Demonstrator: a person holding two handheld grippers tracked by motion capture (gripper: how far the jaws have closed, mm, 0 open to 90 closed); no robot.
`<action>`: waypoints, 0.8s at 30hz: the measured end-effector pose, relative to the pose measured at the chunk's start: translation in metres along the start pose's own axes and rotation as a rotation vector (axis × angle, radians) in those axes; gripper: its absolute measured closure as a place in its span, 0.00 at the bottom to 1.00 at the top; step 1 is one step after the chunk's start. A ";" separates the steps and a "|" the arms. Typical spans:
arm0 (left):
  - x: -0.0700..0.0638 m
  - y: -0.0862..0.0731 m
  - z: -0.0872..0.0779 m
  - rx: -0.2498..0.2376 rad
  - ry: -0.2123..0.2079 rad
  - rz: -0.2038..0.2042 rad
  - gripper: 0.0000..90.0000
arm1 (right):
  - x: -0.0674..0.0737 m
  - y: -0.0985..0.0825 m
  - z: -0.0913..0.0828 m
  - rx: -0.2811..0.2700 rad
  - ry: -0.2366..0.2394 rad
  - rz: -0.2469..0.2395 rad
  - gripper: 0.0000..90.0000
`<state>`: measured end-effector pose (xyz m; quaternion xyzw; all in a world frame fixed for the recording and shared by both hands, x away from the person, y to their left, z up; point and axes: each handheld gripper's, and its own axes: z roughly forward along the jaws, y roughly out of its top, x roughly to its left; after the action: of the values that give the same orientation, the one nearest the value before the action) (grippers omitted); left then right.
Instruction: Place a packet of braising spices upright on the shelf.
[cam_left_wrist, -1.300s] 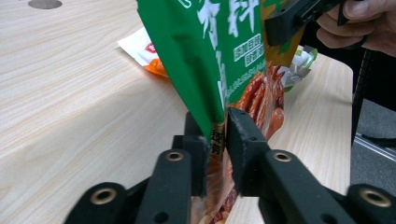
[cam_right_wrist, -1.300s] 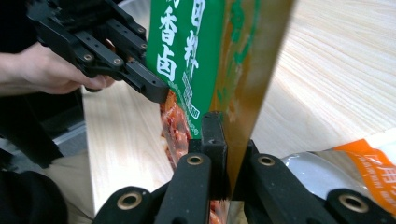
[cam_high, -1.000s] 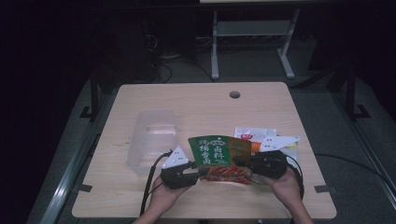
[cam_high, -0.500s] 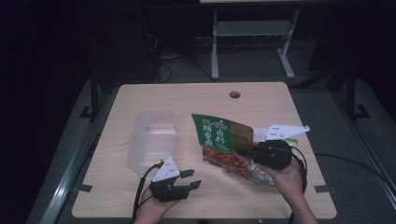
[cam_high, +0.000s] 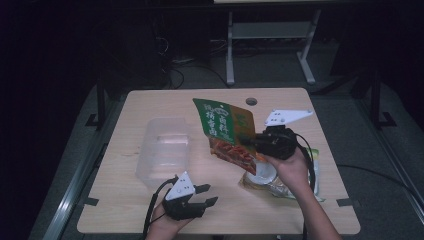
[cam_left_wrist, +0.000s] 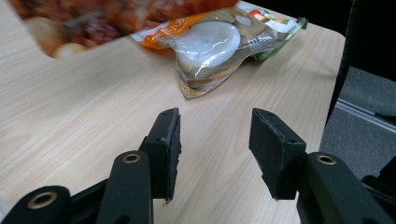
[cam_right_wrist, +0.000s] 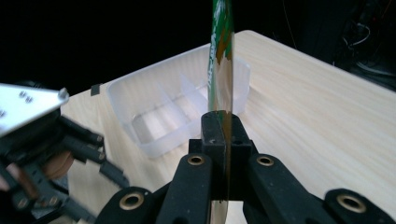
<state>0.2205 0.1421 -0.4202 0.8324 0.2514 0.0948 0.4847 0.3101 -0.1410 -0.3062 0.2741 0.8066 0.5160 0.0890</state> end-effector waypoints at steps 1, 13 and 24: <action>0.000 0.000 0.000 0.005 0.002 0.004 0.58 | 0.000 0.006 0.006 0.001 -0.001 -0.010 1.00; 0.002 -0.001 0.000 0.007 0.011 -0.008 0.56 | -0.001 0.033 0.033 0.008 0.026 -0.042 1.00; 0.003 -0.001 0.000 -0.002 0.007 -0.009 0.54 | -0.002 0.061 0.067 0.024 0.046 -0.074 1.00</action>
<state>0.2223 0.1441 -0.4216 0.8304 0.2569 0.0956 0.4850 0.3621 -0.0702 -0.2832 0.2330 0.8241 0.5090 0.0864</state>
